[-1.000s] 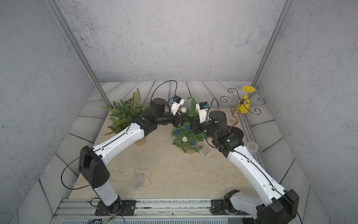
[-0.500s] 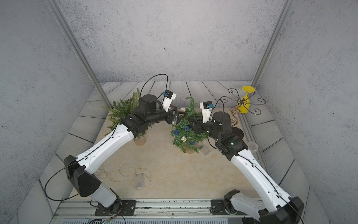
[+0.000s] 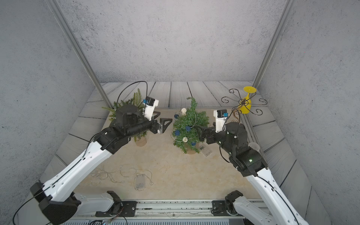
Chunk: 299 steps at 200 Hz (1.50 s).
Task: Wrap string light around the christmas tree
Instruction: Wrap the light string around the Christmas tree, then pick up the light string from the center of the board.
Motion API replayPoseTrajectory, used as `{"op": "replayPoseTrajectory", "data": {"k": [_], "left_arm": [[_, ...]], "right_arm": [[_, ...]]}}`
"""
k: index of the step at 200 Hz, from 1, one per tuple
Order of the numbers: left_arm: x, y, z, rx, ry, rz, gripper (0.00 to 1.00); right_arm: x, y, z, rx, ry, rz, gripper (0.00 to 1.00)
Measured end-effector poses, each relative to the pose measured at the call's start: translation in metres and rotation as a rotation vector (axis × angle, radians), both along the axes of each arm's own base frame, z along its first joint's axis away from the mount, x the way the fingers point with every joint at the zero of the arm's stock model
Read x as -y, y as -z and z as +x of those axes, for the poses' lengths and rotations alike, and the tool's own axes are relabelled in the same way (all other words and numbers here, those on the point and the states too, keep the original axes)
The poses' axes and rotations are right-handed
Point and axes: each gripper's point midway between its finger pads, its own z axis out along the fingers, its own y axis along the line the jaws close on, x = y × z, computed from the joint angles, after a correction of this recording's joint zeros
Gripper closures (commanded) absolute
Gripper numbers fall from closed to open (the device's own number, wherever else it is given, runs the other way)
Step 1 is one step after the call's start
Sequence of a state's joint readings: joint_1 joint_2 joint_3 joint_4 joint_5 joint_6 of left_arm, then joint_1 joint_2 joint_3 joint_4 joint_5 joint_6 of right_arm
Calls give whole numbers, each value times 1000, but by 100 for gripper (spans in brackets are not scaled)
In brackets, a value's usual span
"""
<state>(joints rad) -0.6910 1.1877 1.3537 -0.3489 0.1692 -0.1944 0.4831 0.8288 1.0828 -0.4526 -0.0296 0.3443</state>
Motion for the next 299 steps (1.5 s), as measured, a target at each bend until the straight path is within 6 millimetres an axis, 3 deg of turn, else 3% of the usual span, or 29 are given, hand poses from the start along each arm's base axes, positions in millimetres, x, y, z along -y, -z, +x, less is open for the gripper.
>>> {"op": "replayPoseTrajectory", "data": {"k": [36,71,108,142,176,205,226,269,299], "left_arm": [[-53,30,-35,27,-104,15,8],[-76,75,-47,-59,-174,33,9],[-98,121,-55,-169,-275,48,11],[-118,155,-59,-252,-384,46,12],[-129,211,-56,-367,-486,118,14],[-139,256,-60,-442,-541,178,15],[-139,273,-63,-470,-545,177,15],[-142,293,-65,-495,-569,163,10],[-144,308,-67,-508,-580,162,12]], "right_arm": [[12,48,-13,-91,27,-25,1],[8,68,-26,-134,-14,11,1],[-4,71,-36,-133,-83,35,1],[-37,72,-63,-99,-211,-17,1],[-82,73,-88,-37,-348,-84,1],[-127,95,-97,-16,-436,-194,1],[-141,113,-98,-26,-474,-235,1],[-160,122,-98,-17,-521,-235,1],[-185,150,-105,-53,-581,-283,1]]}}
